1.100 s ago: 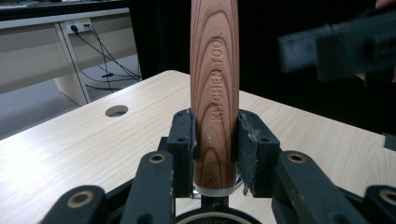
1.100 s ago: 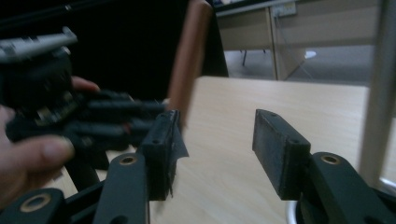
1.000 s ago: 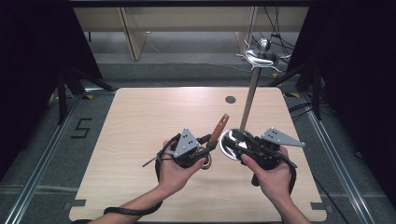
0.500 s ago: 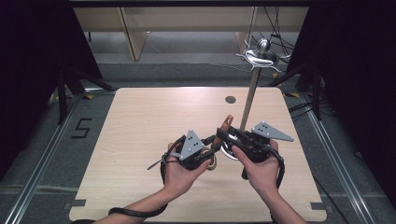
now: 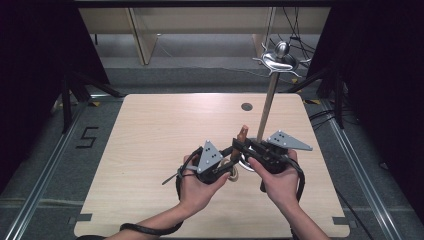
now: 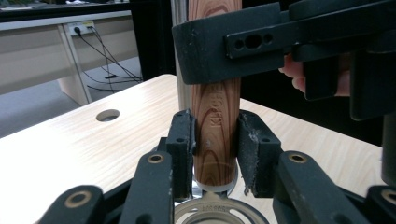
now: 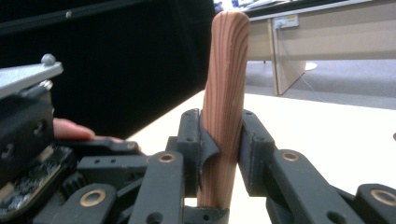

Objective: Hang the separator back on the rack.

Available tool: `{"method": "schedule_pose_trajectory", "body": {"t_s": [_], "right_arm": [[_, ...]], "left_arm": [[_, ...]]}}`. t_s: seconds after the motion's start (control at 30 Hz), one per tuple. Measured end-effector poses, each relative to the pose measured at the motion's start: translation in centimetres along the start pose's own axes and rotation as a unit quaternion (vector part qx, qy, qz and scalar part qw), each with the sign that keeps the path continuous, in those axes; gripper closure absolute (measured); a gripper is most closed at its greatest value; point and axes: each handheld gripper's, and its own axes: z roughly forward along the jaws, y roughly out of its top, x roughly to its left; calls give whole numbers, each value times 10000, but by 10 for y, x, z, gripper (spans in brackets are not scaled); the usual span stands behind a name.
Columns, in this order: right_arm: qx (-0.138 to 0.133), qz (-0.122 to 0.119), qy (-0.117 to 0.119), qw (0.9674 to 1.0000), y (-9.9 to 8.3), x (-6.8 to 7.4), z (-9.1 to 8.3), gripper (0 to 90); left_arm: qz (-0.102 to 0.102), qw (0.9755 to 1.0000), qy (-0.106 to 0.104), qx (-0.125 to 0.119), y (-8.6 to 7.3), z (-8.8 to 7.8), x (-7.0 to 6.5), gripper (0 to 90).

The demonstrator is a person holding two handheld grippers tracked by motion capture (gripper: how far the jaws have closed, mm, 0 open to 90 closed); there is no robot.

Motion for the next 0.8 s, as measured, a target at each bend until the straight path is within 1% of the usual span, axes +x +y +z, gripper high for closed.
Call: {"method": "schedule_pose_trajectory", "body": {"t_s": [0.03,0.07,0.1,0.13,0.17,0.2,0.23,0.27,0.3,0.33,0.37,0.4,0.43,0.5,0.53,0.57,0.6,0.63,0.67,0.7,0.73,0.77,0.8], "right_arm": [[72,-52,16,10000,1,-1,-1,739],[-6,-12,54,10000,1,-2,-1,739],[0,-130,112,9999,2,-5,-3,740],[16,-216,207,9996,5,-8,-5,740],[24,-270,273,9993,6,-10,-7,740],[80,-470,486,9977,11,-14,-11,740],[139,-573,571,9966,14,-16,-15,740],[153,-777,793,9937,18,-20,-18,740],[191,-886,903,9918,20,-22,-20,740],[217,-1023,995,9895,24,-25,-24,740],[361,-1061,1142,9871,27,-27,-28,739],[423,-1201,1274,9836,30,-31,-31,740],[469,-1276,1317,9819,32,-34,-33,740],[550,-1433,1553,9759,35,-38,-36,739],[638,-1404,1552,9758,36,-39,-39,739],[660,-1396,1598,9750,38,-40,-40,739],[687,-1373,1652,9742,39,-42,-42,739],[743,-1275,1768,9731,40,-43,-44,739],[700,-1329,1773,9726,42,-44,-45,739],[734,-1330,1879,9704,44,-45,-46,739],[756,-1282,1883,9708,46,-45,-49,739],[719,-1382,1902,9693,49,-48,-51,739],[709,-1279,1964,9696,52,-48,-53,739]], "left_arm": [[2,10000,-50,-4,1,-1,1,633],[24,9999,-104,17,2,-3,1,597],[15,9999,-158,-1,3,-6,3,559],[30,9998,-186,25,3,-9,4,530],[0,9997,-233,55,2,-15,7,506],[-46,9996,-253,79,1,-20,10,496],[-80,9995,-283,127,0,-26,13,487],[-106,9994,-299,144,-2,-30,16,481],[-92,9994,-277,195,-4,-37,21,481],[-176,9994,-207,194,-7,-43,25,480],[-205,9993,-191,254,-9,-49,30,479],[-239,9991,-182,298,-12,-55,35,478],[-249,9989,-162,359,-14,-60,40,475],[-299,9986,-109,413,-20,-71,49,472],[-291,9984,-63,479,-22,-76,53,471],[-292,9983,-45,509,-24,-80,57,471],[-292,9983,-45,509,-24,-80,57,471],[-316,9978,35,583,-31,-89,66,470],[-329,9977,41,595,-34,-94,70,469],[-326,9972,97,665,-37,-98,74,468],[-340,9972,101,660,-40,-102,79,467],[-323,9967,161,734,-43,-107,83,464],[-281,9963,240,781,-46,-111,86,460]]}}
